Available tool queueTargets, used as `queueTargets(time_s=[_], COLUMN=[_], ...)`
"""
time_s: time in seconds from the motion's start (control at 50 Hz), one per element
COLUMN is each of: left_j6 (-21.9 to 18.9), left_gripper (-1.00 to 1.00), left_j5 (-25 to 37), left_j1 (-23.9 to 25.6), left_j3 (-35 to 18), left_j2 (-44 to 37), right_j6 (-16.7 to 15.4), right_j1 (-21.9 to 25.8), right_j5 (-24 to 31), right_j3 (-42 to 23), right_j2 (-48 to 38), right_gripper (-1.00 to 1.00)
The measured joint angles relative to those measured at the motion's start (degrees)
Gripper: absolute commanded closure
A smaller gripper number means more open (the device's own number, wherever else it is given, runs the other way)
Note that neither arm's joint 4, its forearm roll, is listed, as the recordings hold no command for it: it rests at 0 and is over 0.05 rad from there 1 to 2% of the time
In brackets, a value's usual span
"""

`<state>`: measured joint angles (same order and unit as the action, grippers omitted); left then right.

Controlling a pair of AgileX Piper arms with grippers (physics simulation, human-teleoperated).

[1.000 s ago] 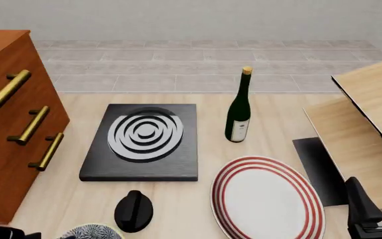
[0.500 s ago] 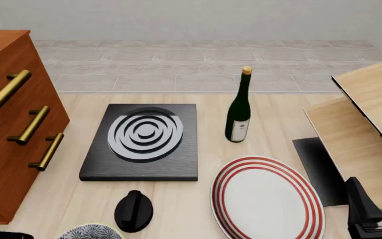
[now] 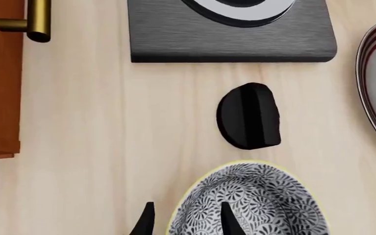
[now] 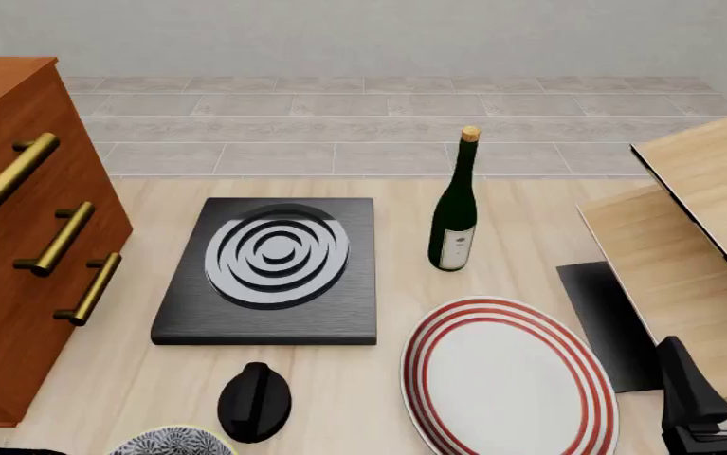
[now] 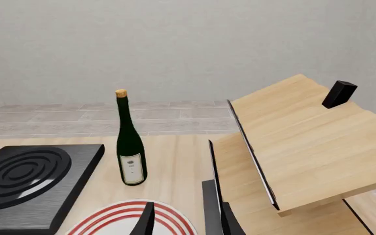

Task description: Put the bowl on the top of the cabinet.

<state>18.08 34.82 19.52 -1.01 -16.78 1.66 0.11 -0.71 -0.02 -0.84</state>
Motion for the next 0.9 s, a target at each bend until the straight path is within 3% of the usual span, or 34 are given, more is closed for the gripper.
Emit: queueTargets(time_s=[0.02, 0.04, 0.58, 0.9], left_j6=[0.2, 0.3, -1.3, 0.1], left_gripper=[-1.0, 1.0, 1.0, 1.0], left_j5=[0.0, 0.0, 1.9, 4.2], left_j1=[0.1, 0.1, -0.7, 1.4], left_j3=[0.0, 0.0, -0.6, -5.2], left_j2=[0.1, 0.1, 3.1, 3.4], right_j6=[0.0, 0.0, -0.3, -0.3], right_j1=[0.0, 0.0, 0.0, 0.0], right_j5=[-0.1, -0.1, 0.1, 0.3], right_j3=[0.0, 0.0, 0.0, 0.0], right_j2=[0.0, -0.1, 0.2, 0.5], right_gripper=[-1.0, -1.0, -1.0, -1.0])
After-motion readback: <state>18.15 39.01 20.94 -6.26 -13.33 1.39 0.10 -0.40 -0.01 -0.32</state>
